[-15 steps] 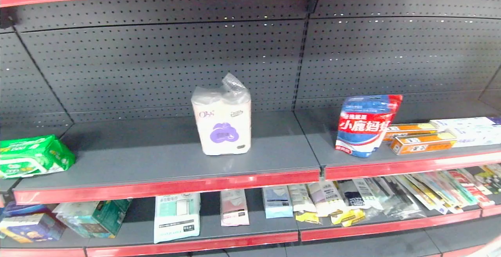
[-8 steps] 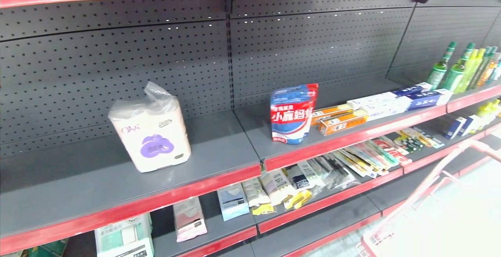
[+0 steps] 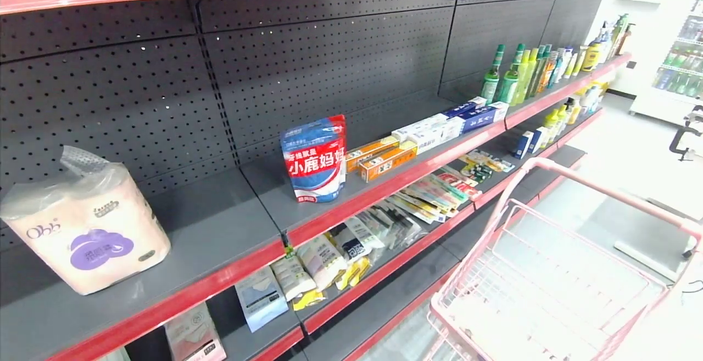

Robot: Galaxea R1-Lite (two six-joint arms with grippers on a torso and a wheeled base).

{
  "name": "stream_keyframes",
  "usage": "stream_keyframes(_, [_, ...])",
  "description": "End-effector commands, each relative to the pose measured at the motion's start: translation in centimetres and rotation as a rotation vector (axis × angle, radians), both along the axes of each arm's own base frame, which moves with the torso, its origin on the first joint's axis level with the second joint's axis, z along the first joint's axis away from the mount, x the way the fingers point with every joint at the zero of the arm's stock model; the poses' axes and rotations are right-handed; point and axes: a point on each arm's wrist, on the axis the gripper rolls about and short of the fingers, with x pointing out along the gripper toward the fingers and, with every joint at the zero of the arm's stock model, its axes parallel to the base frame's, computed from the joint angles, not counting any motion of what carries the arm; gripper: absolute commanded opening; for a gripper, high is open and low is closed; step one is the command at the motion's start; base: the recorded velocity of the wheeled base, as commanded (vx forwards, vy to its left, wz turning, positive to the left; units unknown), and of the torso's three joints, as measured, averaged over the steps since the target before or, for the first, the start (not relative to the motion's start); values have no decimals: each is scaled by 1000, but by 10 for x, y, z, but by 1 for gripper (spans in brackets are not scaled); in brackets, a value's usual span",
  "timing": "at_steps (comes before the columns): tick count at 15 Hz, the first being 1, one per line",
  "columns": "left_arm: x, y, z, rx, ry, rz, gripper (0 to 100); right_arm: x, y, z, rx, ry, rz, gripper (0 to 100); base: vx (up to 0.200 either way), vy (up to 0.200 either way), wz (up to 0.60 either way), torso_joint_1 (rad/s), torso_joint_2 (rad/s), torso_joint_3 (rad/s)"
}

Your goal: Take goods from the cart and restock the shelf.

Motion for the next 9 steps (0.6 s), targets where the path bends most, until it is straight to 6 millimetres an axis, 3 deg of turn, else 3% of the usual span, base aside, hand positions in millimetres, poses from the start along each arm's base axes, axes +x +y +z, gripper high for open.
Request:
stream_keyframes(1, [0, 0, 0, 0, -1, 1, 100, 0, 0, 0, 0, 1, 2, 100, 0, 0, 0, 0, 0, 0])
stream_keyframes(3, [0, 0, 0, -1, -1, 1, 100, 2, 0, 1, 6, 30, 0, 100, 0, 0, 0, 0, 0, 0])
stream_keyframes(4, [0, 0, 0, -1, -1, -1, 100, 1, 0, 33, 6, -15, 31, 100, 0, 0, 0, 0, 0, 0])
stream_keyframes(5, [0, 0, 0, 0, -1, 1, 100, 19, 0, 91, 64, 26, 38, 100, 0, 0, 0, 0, 0, 0])
stream_keyframes(6, [0, 0, 0, -1, -1, 1, 100, 31, 1, 121, 102, 31, 49, 100, 0, 0, 0, 0, 0, 0])
stream_keyframes(7, [0, 0, 0, 0, -1, 1, 100, 53, 1, 136, 17, 100, 44, 100, 0, 0, 0, 0, 0, 0])
stream_keyframes(9, [0, 0, 0, -1, -1, -1, 100, 87, -6, 117, -118, 307, -132, 100, 0, 0, 0, 0, 0, 0])
